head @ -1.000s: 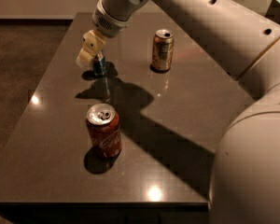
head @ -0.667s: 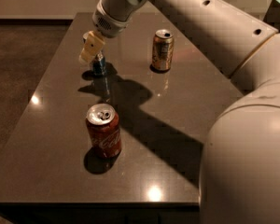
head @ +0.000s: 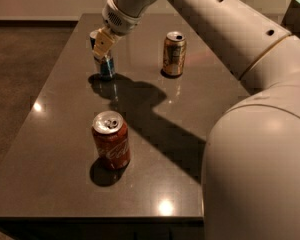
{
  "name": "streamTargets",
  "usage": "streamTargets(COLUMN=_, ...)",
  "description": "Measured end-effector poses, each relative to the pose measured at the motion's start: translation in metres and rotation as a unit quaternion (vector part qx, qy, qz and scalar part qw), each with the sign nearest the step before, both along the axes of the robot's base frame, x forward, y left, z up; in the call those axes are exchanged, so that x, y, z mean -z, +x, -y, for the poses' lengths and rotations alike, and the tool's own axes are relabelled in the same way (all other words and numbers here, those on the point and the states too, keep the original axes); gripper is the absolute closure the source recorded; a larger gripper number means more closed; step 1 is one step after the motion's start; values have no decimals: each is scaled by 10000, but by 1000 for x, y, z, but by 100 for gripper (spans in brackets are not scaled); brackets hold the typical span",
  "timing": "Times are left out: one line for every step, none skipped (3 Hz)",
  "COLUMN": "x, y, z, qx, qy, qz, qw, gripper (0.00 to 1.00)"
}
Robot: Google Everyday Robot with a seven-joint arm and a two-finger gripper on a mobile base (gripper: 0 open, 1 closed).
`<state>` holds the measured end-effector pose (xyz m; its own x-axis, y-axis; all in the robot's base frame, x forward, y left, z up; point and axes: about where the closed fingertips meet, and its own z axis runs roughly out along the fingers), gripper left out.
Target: Pick redbull can
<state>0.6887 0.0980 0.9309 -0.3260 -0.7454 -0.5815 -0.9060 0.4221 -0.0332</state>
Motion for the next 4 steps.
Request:
streamTargets(x=-22, y=-5, z=-5, qx=-193, qy=89, qz=-16, qw=9998, gripper=88)
streamTargets(x=-52, y=-13, z=-9, qx=-427, qy=157, qz=17, qw=9990, gripper=100)
streamTargets(x=-75, y=-22, z=-10, qx=-622, qy=156, qz=82, qw=9979, gripper=100)
streamTargets(x=-76, y=-22, z=-9, qx=-626, qy=158, qz=84, qw=9979, gripper=100)
